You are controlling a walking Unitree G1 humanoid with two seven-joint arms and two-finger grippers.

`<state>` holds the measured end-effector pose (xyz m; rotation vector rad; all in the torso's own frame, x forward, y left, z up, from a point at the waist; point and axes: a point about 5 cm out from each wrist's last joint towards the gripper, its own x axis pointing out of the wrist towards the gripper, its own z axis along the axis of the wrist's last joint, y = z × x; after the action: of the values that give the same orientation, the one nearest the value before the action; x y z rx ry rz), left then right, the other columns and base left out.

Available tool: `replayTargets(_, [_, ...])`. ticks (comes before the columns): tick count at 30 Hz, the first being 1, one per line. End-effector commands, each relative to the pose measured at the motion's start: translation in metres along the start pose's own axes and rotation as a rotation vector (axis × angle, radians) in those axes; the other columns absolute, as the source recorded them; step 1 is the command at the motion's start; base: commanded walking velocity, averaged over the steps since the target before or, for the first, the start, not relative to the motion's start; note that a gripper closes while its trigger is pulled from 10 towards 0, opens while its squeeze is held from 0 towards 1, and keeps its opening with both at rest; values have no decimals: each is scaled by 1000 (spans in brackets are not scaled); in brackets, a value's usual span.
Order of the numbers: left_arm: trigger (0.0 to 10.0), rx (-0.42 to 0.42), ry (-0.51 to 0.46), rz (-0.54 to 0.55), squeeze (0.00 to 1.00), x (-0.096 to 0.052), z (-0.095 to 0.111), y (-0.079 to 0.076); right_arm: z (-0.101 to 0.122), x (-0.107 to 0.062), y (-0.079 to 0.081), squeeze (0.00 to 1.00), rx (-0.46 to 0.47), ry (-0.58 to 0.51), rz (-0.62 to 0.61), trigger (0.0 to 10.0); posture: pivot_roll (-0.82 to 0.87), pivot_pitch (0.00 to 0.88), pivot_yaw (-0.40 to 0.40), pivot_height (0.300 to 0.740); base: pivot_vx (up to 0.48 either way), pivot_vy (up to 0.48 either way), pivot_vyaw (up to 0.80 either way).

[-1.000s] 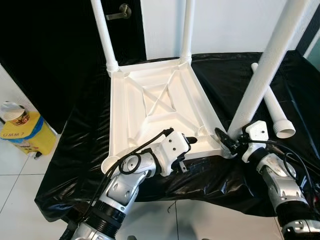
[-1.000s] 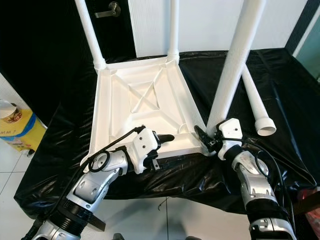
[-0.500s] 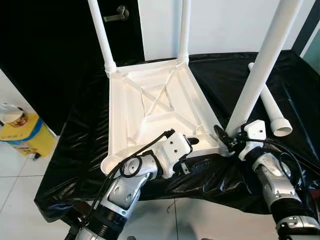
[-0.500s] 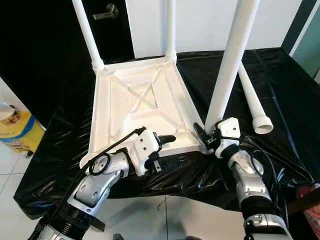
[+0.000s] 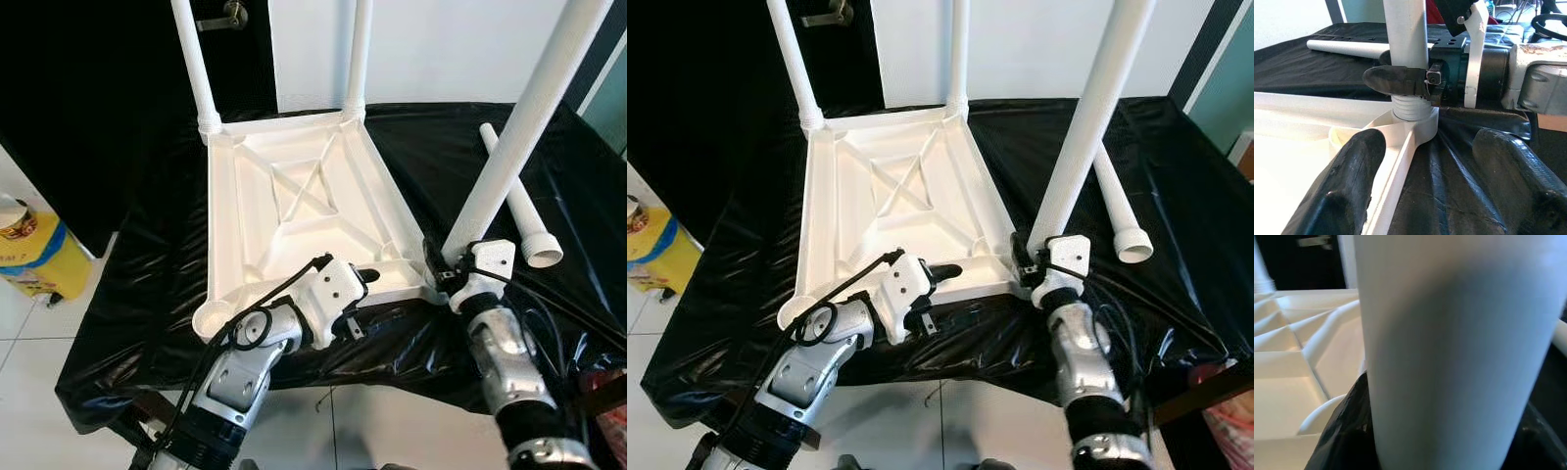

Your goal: Building children table

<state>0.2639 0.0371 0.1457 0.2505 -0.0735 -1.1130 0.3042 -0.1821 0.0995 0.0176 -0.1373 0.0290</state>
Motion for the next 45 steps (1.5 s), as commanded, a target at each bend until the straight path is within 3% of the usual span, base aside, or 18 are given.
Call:
replayTargets(1, [10000, -6, 20, 165, 0, -1, -3, 10, -36, -18, -4, 0, 19, 212, -83, 10000, -22, 74, -3, 740, 0, 0, 0])
replayTargets(7, [10000, -2, 18, 171, 0, -1, -3, 10, -38, -21, 3, 0, 36, 230, -180, 10000, -24, 70, -9, 740, 0, 0, 0])
replayTargets(10, [10000, 2, 12, 176, 0, 0, -3, 11, -37, -23, 19, 0, 79, 237, -249, 10000, -30, 61, -12, 740, 0, 0, 0])
replayTargets(23, [10000, 13, 9, 175, 0, 0, -1, 10, -32, -26, 18, 0, 68, 226, -264, 10000, -21, 60, -13, 740, 0, 0, 0])
replayTargets(24, [10000, 15, 11, 175, 0, -1, -2, 10, -29, -25, 19, 1000, 68, 209, -246, 10000, -18, 59, -16, 740, 0, 0, 0])
replayTargets(32, [10000, 20, 15, 173, 0, -2, -3, 9, -18, -24, 16, 1000, 49, 149, -173, 10000, -17, 56, -21, 740, 0, 0, 0])
replayTargets(35, [10000, 20, 15, 172, 0, -2, -2, 8, -11, -26, 6, 1000, 23, 115, -108, 10000, -17, 54, -22, 740, 0, 0, 0])
replayTargets(36, [10000, 22, 14, 170, 0, -2, -2, 7, -8, -27, 0, 0, 17, 98, -64, 10000, -18, 53, -22, 740, 0, 0, 0])
replayTargets(38, [10000, 22, 14, 170, 0, -2, -2, 7, -8, -27, 0, 0, 17, 98, -64, 10000, -18, 53, -22, 740, 0, 0, 0])
replayTargets(45, [10000, 30, 15, 162, 0, -3, -2, 8, 6, -25, -15, 0, -22, 32, 122, 10000, -22, 45, -19, 740, 0, 0, 0])
